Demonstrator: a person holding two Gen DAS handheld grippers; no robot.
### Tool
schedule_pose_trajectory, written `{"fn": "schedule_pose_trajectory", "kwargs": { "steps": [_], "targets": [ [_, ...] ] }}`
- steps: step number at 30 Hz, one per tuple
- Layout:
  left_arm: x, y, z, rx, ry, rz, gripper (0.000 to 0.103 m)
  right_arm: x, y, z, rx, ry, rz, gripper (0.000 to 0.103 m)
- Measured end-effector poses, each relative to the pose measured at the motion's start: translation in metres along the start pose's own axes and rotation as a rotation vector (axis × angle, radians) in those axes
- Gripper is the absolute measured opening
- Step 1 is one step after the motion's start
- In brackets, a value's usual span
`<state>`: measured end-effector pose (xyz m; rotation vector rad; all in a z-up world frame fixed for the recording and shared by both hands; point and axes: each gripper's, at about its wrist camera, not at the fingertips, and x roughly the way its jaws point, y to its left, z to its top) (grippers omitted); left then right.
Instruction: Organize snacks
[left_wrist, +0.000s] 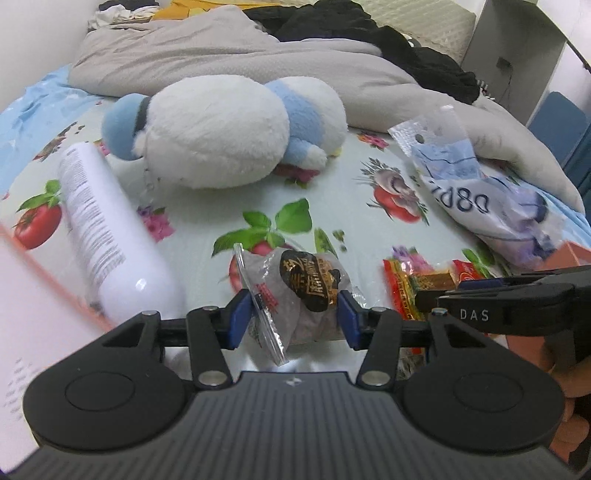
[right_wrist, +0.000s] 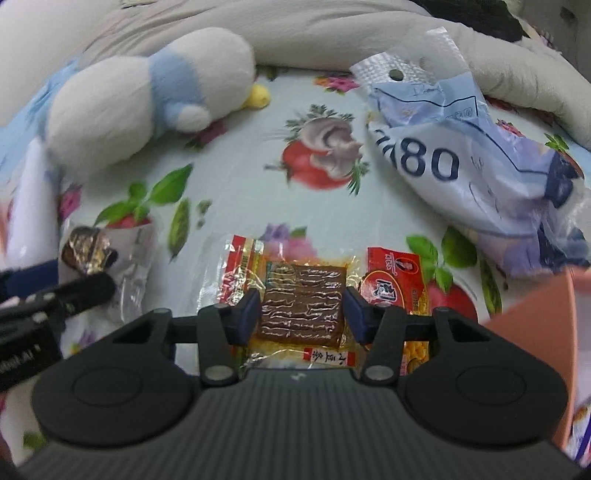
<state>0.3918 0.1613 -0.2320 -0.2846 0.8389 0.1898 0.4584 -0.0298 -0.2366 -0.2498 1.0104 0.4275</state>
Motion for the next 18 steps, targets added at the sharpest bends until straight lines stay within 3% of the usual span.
{"fn": "schedule_pose_trajectory", "kwargs": {
  "steps": [5,6,7,8,18],
  "targets": [
    [-0.038,0.003,-0.02,0.013,0.0,-0.01,0.056,-0.031,0.002,-0.022,0.018,-0.024,0.049,0.051],
    [-0.046,0.004,-0.025,0.018,-0.003,-0.008,0.056,-0.038,0.004,-0.026,0.011,-0.035,0.054,0.042],
    [-0.055,0.005,-0.031,0.014,-0.004,-0.005,0.056,-0.044,0.006,-0.031,0.0,-0.043,0.05,0.013],
    [-0.063,0.008,-0.036,0.008,-0.001,-0.009,0.056,-0.051,0.005,-0.036,0.02,-0.048,0.07,0.005],
    [-0.123,0.023,-0.095,-0.037,-0.009,-0.031,0.056,-0.078,0.03,-0.078,0.041,-0.117,0.154,0.008]
  ]
}}
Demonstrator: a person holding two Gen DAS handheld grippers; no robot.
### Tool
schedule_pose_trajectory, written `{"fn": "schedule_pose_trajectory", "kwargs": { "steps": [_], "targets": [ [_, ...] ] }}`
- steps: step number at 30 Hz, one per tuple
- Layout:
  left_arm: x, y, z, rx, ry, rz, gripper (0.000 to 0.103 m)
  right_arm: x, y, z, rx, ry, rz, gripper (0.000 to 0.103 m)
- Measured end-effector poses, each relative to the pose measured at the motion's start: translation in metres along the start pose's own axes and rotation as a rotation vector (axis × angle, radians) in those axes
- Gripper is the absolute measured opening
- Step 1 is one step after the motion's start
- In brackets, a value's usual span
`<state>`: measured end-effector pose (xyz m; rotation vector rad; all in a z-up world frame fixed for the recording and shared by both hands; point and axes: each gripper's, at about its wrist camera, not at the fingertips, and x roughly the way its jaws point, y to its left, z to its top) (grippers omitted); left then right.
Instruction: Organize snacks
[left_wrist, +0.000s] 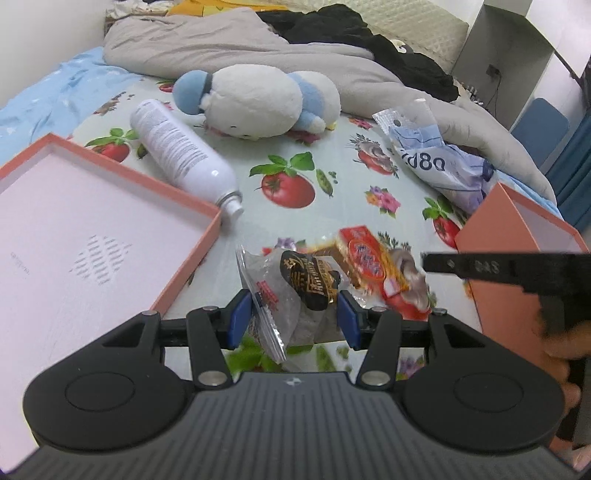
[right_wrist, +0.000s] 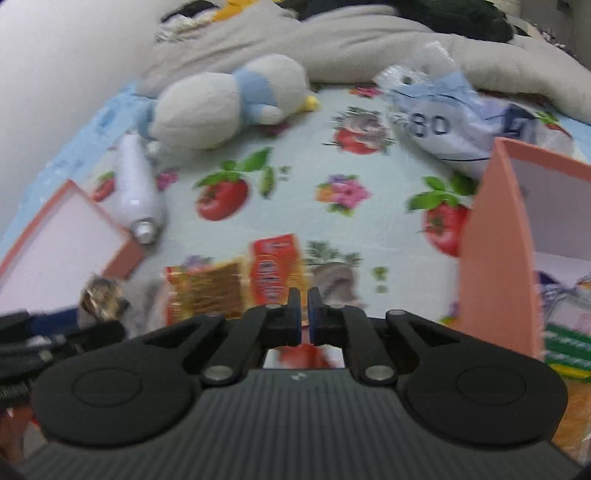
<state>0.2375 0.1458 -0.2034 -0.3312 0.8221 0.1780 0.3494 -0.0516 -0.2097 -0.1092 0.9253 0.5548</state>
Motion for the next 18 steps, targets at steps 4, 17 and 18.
{"fn": "schedule_pose_trajectory", "kwargs": {
  "steps": [4,17,18],
  "targets": [
    [-0.014,0.01,-0.018,-0.009,-0.01,0.008,0.056,0.014,0.014,-0.007,-0.016,0.013,0.091,0.017],
    [-0.019,0.055,-0.06,-0.114,0.004,0.001,0.056,0.054,0.047,-0.031,-0.212,-0.054,0.091,0.068],
    [-0.019,0.056,-0.06,-0.117,0.002,-0.003,0.056,0.055,0.049,-0.032,-0.229,-0.062,0.084,0.069]
  ]
}}
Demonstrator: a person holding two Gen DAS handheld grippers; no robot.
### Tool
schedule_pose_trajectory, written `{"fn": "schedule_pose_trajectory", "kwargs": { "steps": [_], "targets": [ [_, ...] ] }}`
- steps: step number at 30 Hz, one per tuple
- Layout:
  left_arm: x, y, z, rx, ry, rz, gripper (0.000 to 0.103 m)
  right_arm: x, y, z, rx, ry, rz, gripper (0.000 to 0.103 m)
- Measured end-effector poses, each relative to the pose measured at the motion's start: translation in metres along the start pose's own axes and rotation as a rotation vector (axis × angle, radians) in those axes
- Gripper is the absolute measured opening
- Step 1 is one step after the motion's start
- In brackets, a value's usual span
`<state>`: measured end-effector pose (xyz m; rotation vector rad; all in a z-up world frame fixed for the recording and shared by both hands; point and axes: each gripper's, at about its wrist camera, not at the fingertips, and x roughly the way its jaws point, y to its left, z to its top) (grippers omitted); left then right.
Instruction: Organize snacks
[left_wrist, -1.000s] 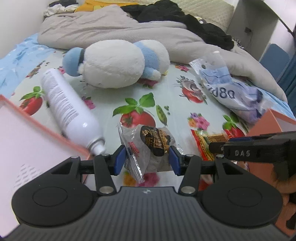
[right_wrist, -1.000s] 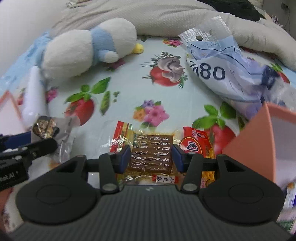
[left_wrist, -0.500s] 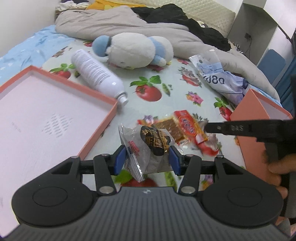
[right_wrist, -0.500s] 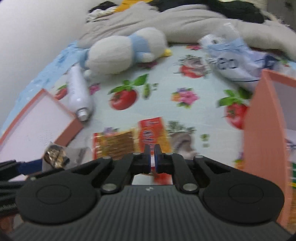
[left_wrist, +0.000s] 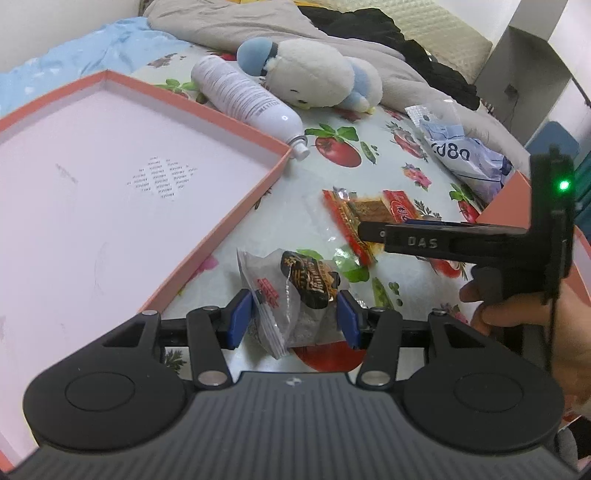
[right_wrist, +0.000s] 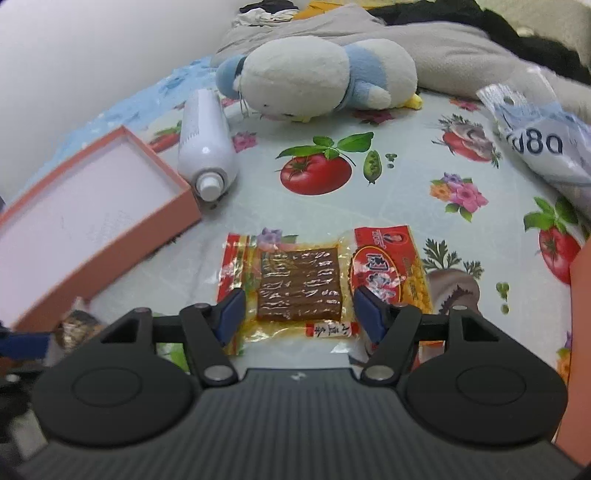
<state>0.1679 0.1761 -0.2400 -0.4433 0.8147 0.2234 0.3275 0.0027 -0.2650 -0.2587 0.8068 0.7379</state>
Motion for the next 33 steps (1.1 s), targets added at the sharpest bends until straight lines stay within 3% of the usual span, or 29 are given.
{"fn": "schedule_pose_trajectory", "kwargs": {
  "steps": [4,6,14,20,33],
  "targets": [
    [0.002,0.003,-0.001,-0.018,-0.007,-0.012,0.056,0.004,0.007,-0.002,-0.044,-0.006,-0.013,0.067],
    [0.002,0.003,-0.002,-0.022,-0.012,-0.014,0.056,0.003,0.007,0.001,-0.02,-0.006,-0.036,0.055],
    [-0.005,0.005,-0.001,-0.034,-0.002,-0.017,0.055,-0.012,0.022,-0.001,-0.013,-0.016,-0.108,0.052],
    [-0.016,0.007,-0.005,-0.045,0.012,-0.007,0.055,-0.045,0.035,-0.011,-0.028,-0.042,-0.16,0.052],
    [-0.065,-0.016,-0.001,-0.011,-0.003,-0.017,0.055,-0.147,0.032,-0.036,0.181,-0.136,-0.128,0.052]
  ]
}}
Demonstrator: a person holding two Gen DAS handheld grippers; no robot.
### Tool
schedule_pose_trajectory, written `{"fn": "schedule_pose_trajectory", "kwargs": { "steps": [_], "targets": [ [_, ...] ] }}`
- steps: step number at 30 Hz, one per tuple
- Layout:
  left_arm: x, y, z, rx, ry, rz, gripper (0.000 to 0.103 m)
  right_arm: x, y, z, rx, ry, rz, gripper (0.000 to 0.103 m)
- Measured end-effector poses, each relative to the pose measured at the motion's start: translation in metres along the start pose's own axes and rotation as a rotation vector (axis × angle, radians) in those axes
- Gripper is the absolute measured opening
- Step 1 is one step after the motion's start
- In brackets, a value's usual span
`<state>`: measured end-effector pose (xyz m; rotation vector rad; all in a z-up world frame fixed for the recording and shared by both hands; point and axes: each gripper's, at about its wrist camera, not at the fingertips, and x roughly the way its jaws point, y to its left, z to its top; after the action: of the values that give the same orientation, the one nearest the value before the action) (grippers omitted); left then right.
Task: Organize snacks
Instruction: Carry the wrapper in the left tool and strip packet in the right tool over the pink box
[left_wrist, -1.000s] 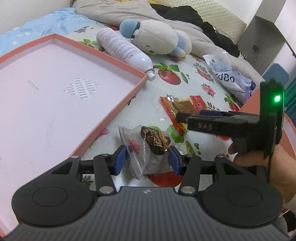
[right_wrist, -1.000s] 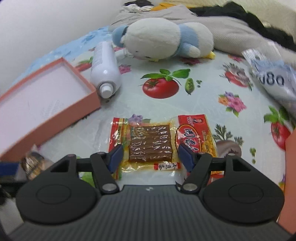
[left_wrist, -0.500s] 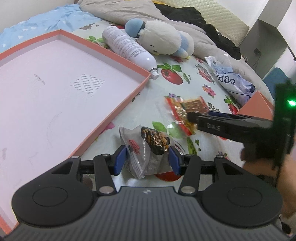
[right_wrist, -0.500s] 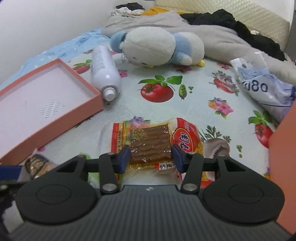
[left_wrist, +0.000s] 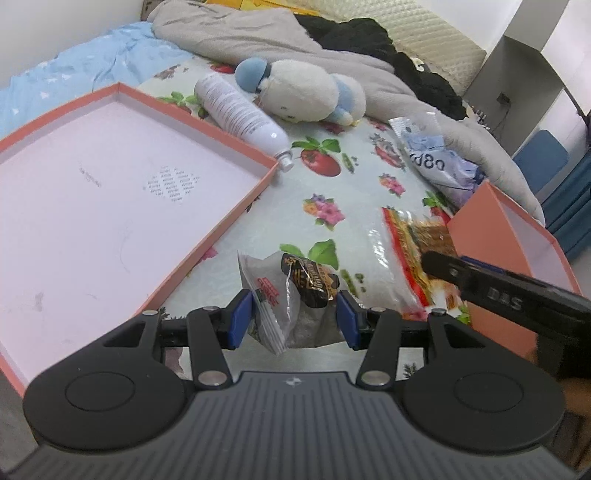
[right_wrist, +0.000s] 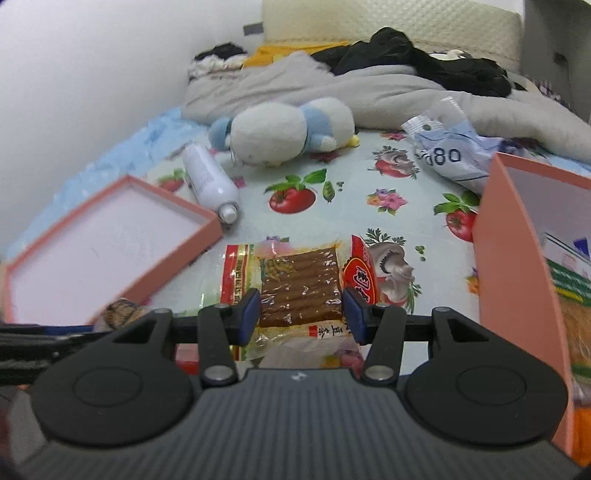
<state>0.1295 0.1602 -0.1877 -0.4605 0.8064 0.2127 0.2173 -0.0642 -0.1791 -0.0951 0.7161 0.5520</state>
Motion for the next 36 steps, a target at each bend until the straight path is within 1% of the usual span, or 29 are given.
{"fn": "schedule_pose_trajectory", "kwargs": {
  "steps": [6,11,13,19,21,24,28,30,36],
  "targets": [
    [-0.027,-0.018,0.006,0.024,-0.021,-0.02,0.055,-0.046,-0.006,-0.001,0.046,-0.049,-0.019,0.052],
    [-0.055,-0.037,0.014,0.045,-0.043,-0.052,0.055,-0.095,-0.013,0.002,0.118,-0.105,-0.042,0.051],
    [-0.066,-0.049,0.017,0.065,-0.052,-0.073,0.055,-0.111,-0.018,0.004,0.147,-0.124,-0.048,0.051],
    [-0.094,-0.088,0.023,0.116,-0.078,-0.157,0.055,-0.153,-0.034,0.004,0.163,-0.173,-0.096,0.051],
    [-0.101,-0.104,0.025,0.137,-0.089,-0.185,0.054,-0.167,-0.044,0.003,0.176,-0.188,-0.128,0.051],
    [-0.105,-0.127,0.025,0.155,-0.096,-0.239,0.054,-0.184,-0.064,-0.002,0.208,-0.21,-0.178,0.051],
    [-0.102,-0.16,0.024,0.185,-0.094,-0.295,0.053,-0.2,-0.092,-0.012,0.257,-0.218,-0.248,0.051],
    [-0.096,-0.176,0.024,0.199,-0.086,-0.322,0.053,-0.206,-0.106,-0.017,0.277,-0.216,-0.285,0.051],
    [-0.076,-0.225,0.023,0.25,-0.049,-0.39,0.053,-0.217,-0.141,-0.027,0.334,-0.208,-0.354,0.051]
  ]
}}
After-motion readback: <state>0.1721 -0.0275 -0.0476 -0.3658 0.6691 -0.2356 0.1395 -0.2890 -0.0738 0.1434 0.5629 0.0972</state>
